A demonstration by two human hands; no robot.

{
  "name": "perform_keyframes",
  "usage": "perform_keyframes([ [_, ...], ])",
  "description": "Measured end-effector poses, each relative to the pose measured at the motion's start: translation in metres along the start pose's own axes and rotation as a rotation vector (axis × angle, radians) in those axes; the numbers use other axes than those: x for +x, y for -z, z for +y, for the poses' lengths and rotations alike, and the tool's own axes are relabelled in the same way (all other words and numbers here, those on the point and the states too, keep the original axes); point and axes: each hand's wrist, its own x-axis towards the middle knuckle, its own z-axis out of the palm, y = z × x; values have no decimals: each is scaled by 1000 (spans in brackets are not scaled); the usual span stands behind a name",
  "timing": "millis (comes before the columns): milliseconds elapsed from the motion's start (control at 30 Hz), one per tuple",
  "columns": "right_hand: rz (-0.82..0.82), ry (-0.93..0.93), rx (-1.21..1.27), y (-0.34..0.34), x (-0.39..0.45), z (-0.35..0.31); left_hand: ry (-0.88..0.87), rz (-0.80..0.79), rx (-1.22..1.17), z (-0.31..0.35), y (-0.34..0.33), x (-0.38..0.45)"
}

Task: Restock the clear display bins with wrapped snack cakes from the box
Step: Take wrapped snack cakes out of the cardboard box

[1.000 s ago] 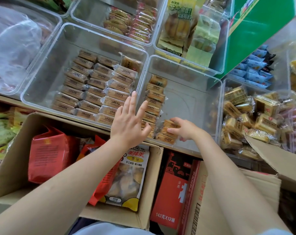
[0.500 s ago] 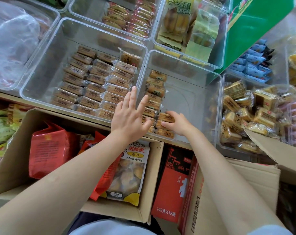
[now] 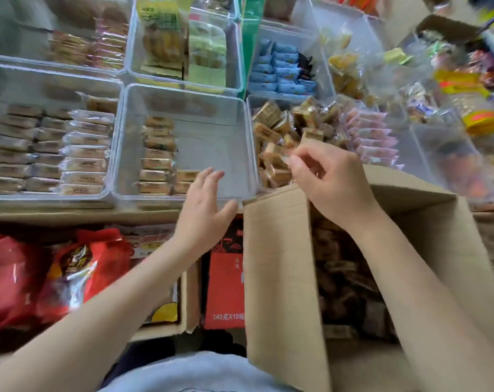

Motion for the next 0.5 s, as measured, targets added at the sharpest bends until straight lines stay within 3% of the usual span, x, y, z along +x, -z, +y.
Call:
perform_keyframes([
  [100,34,-155,-11,34,-54,37,-74,-134,-274,62,-55,-49],
  [200,-202,-289,-124,32,-91,86,-63,-179,-371,84,-95,-72],
  [400,-769,-396,-393,-32,-114,173,40,-109,-542,74,-114,-73],
  [500,-800,-407,-333,-62,-113,194,43,-91,-587,73,-114,-75],
])
